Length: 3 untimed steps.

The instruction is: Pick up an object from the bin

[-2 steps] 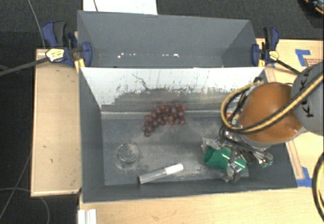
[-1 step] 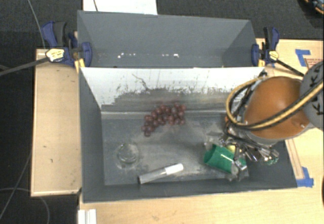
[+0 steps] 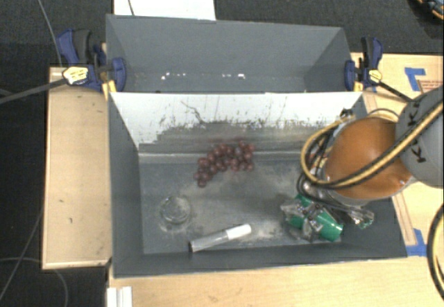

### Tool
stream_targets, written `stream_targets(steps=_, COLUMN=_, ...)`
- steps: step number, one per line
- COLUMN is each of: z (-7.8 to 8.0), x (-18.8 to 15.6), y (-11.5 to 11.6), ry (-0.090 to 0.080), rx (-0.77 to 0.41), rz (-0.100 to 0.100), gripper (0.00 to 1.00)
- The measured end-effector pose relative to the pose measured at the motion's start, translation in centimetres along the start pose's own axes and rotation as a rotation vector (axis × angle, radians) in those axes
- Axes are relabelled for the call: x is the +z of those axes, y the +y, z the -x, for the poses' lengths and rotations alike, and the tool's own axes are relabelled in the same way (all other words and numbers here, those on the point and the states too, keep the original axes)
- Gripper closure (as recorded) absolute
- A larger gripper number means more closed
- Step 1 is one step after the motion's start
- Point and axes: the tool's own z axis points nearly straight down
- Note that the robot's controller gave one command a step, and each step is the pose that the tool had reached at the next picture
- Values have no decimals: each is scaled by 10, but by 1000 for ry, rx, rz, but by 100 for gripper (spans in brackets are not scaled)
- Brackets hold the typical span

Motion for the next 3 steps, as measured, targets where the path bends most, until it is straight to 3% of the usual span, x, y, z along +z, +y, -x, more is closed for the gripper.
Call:
stream_targets(steps=1, z=0, x=0, y=0, ry=0, rx=0, rz=0, gripper=100)
stream_targets(steps=2, z=-9, x=0, y=-21, ry=-10, rx=8, rz=-4, gripper=100)
stream_targets(steps=3, z=-9, x=0, y=-21, ry=-10, rx=8, rz=-4, gripper=100)
